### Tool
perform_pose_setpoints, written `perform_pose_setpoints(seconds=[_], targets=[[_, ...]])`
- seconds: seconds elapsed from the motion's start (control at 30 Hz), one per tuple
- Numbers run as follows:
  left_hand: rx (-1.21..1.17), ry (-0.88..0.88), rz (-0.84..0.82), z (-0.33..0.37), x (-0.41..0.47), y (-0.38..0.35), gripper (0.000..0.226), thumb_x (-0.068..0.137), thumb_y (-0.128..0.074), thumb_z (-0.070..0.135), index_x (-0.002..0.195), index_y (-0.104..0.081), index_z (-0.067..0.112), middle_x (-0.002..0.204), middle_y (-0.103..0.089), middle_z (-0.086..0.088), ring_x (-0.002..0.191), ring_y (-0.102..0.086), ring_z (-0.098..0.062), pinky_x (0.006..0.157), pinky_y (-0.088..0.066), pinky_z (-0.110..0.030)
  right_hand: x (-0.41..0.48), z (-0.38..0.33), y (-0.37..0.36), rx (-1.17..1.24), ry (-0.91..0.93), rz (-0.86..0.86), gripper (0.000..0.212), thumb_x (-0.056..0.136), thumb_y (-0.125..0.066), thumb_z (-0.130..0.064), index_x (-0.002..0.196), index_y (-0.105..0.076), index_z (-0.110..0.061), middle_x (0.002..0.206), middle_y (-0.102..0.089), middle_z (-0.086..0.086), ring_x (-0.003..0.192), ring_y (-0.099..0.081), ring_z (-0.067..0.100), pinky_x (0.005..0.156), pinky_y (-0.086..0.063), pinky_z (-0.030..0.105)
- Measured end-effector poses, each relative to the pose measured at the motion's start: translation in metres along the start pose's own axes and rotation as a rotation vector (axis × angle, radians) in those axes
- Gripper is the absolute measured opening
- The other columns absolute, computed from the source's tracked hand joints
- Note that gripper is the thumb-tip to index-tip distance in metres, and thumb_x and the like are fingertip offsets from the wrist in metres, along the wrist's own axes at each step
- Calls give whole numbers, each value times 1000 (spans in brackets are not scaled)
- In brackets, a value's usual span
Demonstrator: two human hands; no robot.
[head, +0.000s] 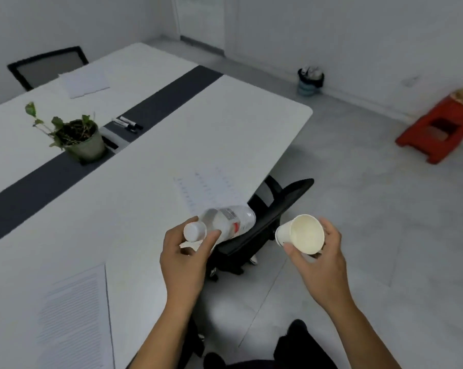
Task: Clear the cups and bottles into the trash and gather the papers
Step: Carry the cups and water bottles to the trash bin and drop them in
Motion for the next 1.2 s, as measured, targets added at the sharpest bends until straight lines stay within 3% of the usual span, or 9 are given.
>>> perform_pose_setpoints(seconds=[0.13, 0.23, 0.33, 0.5, 0.6, 0.73, 1.07, 1.2], targets=[[5, -75, -126, 21, -10, -91, 32, 81, -79, 39, 110, -66, 40, 113, -64, 18, 100, -64, -14, 84, -52, -29, 25, 31, 71, 44, -30, 111, 76, 73, -84, -41, 134, -39, -41, 127, -53, -17, 114, -55, 10, 93, -52, 35], [6, -123, -176, 34, -19, -167, 35, 78, -72, 52, 111, -62, 46, 114, -62, 21, 104, -60, 2, 86, -47, -23, 57, 62, 125, 54, -41, 154, 75, 73, -85, -39, 134, -41, -42, 128, -54, -20, 113, -56, 7, 88, -52, 28], [-13, -139, -213, 47, -30, -240, 31, 84, -75, 39, 107, -59, 51, 113, -60, 22, 98, -57, 15, 83, -46, -20, 93, 88, 184, 84, -76, 193, 79, 73, -84, -40, 138, -40, -43, 130, -53, -19, 111, -58, 8, 82, -48, 21], [-29, -158, -207, 64, -31, -348, 38, 87, -74, 21, 116, -60, 42, 120, -66, 14, 112, -62, -9, 98, -52, -39, 162, 120, 274, 155, -138, 291, 86, 71, -86, -36, 141, -36, -43, 124, -54, -20, 107, -64, 13, 85, -49, 27], [-46, -182, -204, 81, -26, -400, 35, 87, -74, 20, 110, -60, 42, 116, -66, 12, 110, -63, -9, 95, -51, -32, 205, 125, 310, 173, -146, 313, 77, 71, -86, -33, 134, -43, -41, 122, -54, -27, 105, -65, 14, 82, -50, 27], [-55, -183, -221, 86, 0, -465, 36, 86, -74, 28, 120, -62, 29, 120, -66, 7, 112, -63, -8, 85, -50, -17, 277, 134, 333, 164, -126, 276, 75, 71, -87, -32, 131, -45, -48, 123, -56, -30, 103, -66, 6, 83, -52, 27], [-76, -90, -193, 107, 155, -666, 37, 81, -71, 32, 117, -65, 27, 116, -69, 8, 113, -64, -15, 100, -51, -46, 534, 135, 356, 69, -83, 153, 70, 70, -89, -28, 127, -53, -45, 120, -62, -26, 105, -63, -1, 89, -54, 25], [-47, -160, -206, 156, 226, -751, 34, 82, -69, 28, 116, -65, 29, 116, -68, 13, 113, -63, -13, 101, -50, -45, 643, 102, 384, 89, -35, 174, 72, 68, -90, -28, 127, -52, -43, 115, -61, -32, 103, -61, -8, 85, -51, 21]])
Point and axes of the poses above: each hand's wrist, its own x-axis towards the middle knuckle, its own y-axis out of the back of the hand, z = x × y, the point moved 1 cm from there along x, towards the middle knuckle
